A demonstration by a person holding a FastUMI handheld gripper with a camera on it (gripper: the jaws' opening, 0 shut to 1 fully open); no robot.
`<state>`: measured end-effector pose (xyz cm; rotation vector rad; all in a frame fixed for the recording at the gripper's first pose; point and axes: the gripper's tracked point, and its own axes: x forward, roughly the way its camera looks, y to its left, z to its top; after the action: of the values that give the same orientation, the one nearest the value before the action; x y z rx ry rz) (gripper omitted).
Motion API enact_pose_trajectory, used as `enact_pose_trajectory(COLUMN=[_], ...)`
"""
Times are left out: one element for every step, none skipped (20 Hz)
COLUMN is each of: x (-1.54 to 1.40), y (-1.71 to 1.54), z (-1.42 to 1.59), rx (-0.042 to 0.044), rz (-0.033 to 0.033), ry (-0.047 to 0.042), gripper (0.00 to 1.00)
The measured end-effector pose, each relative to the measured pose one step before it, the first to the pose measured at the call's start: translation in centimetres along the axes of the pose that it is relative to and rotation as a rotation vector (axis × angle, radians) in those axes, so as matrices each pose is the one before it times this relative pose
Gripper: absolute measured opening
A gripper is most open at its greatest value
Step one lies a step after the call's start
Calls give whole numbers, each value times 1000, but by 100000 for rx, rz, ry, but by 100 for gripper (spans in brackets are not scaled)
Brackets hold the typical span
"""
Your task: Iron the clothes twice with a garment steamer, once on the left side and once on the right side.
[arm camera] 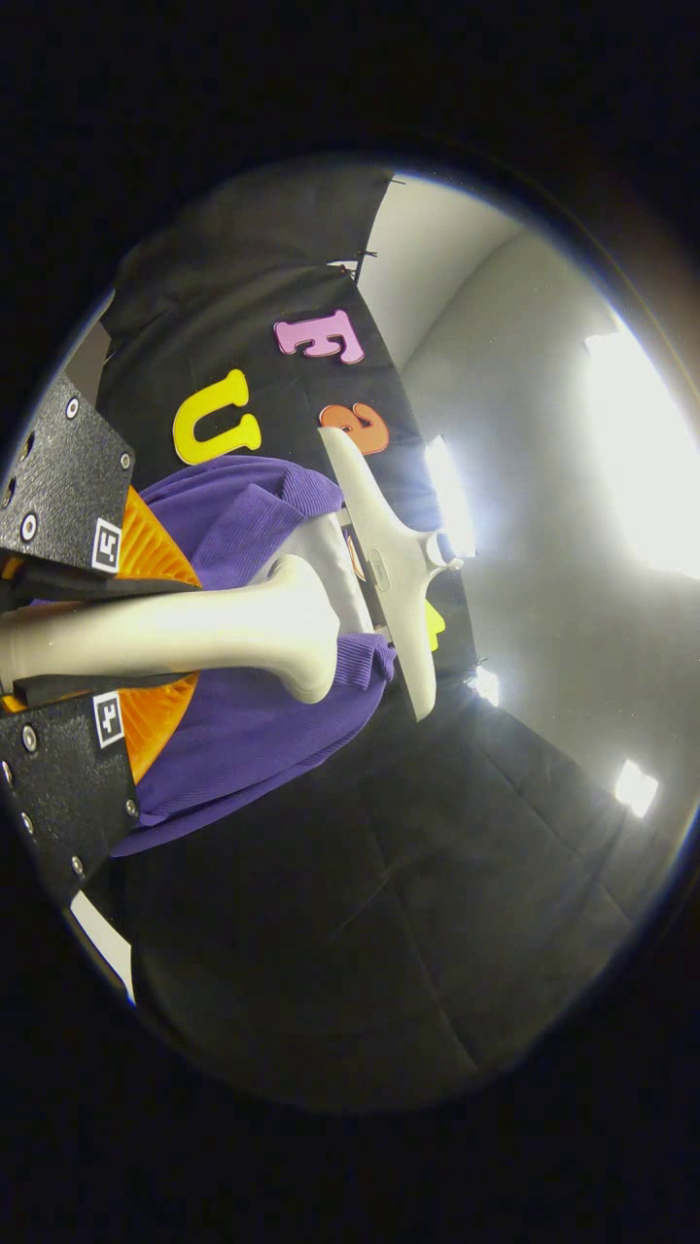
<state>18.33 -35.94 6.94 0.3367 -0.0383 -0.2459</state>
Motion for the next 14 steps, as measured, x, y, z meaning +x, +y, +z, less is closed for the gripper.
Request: enact_pose_trajectory(x=[521, 401, 378, 305, 397, 431, 414, 359, 468, 349, 173, 36, -78, 250], y=[-197, -463, -414, -273, -392, -591, -688, -768, -623, -778, -443, -227, -183, -13], z=[22, 75, 151, 38, 27, -165, -245, -394, -494, -559, -508, -207, -116, -597], rx=[-31, -99, 304, 1229, 1322, 925, 643, 133, -271, -997, -671, 281, 897, 829], rz=[-1054, -1563, -1265, -739, -547, -366, -547, -557, -1000, -473, 495, 1558, 2075, 1956], ry=[-62, -680, -766, -596, -669, -142, 270, 860, 1362, 2026, 1617, 844, 708, 1897], gripper=[29, 30, 29, 29, 30, 30, 30, 30, 30, 30, 30, 30, 30, 30])
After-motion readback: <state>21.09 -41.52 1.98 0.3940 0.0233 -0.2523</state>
